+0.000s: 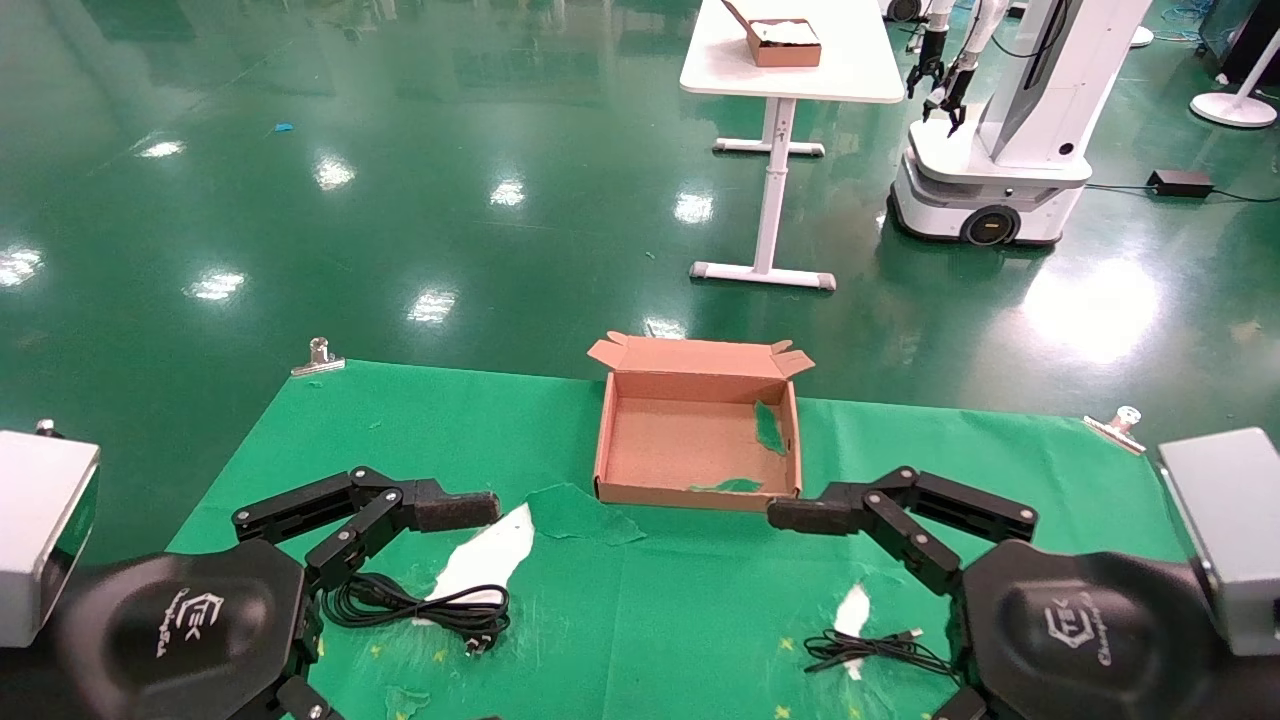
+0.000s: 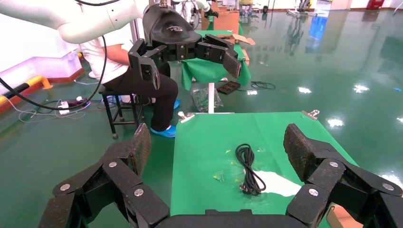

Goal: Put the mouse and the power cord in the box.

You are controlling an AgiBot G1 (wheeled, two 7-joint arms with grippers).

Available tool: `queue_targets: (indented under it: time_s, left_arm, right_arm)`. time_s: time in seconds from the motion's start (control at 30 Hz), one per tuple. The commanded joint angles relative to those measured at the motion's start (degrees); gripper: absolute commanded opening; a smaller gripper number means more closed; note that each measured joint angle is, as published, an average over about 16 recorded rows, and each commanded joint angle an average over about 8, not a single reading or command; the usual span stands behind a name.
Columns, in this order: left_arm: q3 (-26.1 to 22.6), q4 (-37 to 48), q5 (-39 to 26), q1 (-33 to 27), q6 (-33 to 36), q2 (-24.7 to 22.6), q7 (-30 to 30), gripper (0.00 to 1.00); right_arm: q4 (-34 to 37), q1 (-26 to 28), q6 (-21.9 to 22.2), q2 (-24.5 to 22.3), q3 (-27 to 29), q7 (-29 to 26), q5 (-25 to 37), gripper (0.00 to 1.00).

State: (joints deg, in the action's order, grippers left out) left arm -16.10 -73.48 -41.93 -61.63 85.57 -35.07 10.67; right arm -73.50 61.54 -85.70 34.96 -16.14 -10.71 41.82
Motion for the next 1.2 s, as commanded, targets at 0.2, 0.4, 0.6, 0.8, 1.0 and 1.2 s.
queue_targets:
  time_s: [0.2,0.4,0.6,0.8,1.0,1.2]
  left_arm:
    - [-0.31,-0.44,-1.19,-0.14,0.37,0.42,-0.49,1.0]
    - [-4.41,-2.49,-12.17,-3.31,1.72,1.78,-0.6,1.0]
    - [-11.01,-2.94,-29.46,-10.11,0.9,-0.95,-0.23,1.0]
    - [-14.54,-2.78,-41.1,-13.25,-0.89,-4.13,-0.54,1.0]
    - [-14.97,-2.65,-43.09,-13.71,-0.97,-4.57,-0.57,1.0]
    - [-16.91,-2.95,-49.36,-14.1,-2.75,-5.64,-2.42,1.0]
  right_arm:
    - [-0.1,-0.34,-0.15,-0.68,-0.84,-0.42,1.86,1.0]
    - [-1.46,0.46,0.23,-3.44,-5.15,-3.61,12.72,1.0]
    - [-2.1,4.17,1.6,-3.6,-9.99,-8.77,26.09,1.0]
    - [-2.05,6.63,3.05,-3.22,-12.69,-12.67,32.71,1.0]
    - [-2.05,6.99,3.21,-3.26,-13.14,-13.05,33.48,1.0]
    - [-1.71,5.6,3.96,-3.5,-13.18,-12.48,33.44,1.0]
